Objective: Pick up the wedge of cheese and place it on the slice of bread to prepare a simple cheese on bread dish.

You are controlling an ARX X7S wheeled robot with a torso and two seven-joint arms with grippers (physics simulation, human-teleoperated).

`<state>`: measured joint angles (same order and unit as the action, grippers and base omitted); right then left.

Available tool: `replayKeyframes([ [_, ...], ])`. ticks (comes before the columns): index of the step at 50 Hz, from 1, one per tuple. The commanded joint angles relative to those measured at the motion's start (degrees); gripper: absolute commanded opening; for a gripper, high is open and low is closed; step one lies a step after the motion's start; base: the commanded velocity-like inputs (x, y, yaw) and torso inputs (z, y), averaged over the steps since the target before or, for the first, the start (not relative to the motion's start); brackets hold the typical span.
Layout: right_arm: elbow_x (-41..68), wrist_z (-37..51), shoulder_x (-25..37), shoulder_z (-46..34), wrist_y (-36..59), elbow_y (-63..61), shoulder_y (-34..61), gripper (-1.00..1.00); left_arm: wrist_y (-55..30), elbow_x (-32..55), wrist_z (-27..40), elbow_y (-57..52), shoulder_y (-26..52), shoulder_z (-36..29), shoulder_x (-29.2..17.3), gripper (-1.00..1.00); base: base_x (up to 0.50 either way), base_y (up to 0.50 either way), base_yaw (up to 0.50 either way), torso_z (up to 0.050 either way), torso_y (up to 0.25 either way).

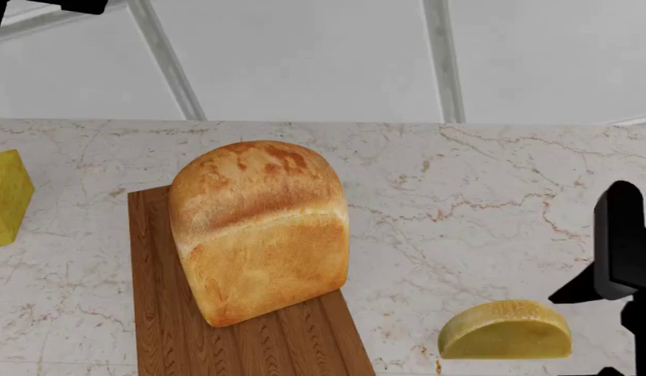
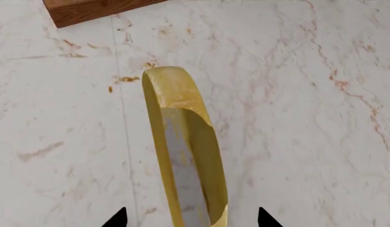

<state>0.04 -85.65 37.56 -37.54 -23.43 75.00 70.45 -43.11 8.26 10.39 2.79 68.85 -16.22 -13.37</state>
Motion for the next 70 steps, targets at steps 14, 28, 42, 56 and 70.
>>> replayKeyframes([
  [14,0.6,0.4,-2.4,-1.5,3.9,0.0,-1.3,1.0,0.0,1.0,0.6,-3.5,-3.3,0.8,-0.2,1.0,0.0,0.0,0.0,0.0,0.0],
  [28,0.1,1.2,-1.6,-1.0,4.4,0.0,-0.6,-1.0,0.1,1.2,0.7,-3.1,-3.2,0.6,-0.3,1.0,0.0,0.0,0.0,0.0,0.0],
  [42,-0.9,3.6,-2.5,-2.3,3.0,0.0,7.3,-1.0,0.1,1.7,0.9,-3.5,-3.2,0.5,-0.5,1.0,0.0,0.0,0.0,0.0,0.0],
  [56,-0.7,5.3,-3.9,-3.1,0.6,0.0,13.2,-1.0,-0.6,2.1,0.4,-2.6,-2.8,-0.2,-0.7,1.0,0.0,0.0,0.0,0.0,0.0],
  [70,-3.1,10.1,-4.3,-6.5,-3.1,0.0,17.6,-1.0,-0.8,2.4,1.0,-3.0,-2.8,0.0,-0.7,1.0,0.0,0.0,0.0,0.0,0.0],
])
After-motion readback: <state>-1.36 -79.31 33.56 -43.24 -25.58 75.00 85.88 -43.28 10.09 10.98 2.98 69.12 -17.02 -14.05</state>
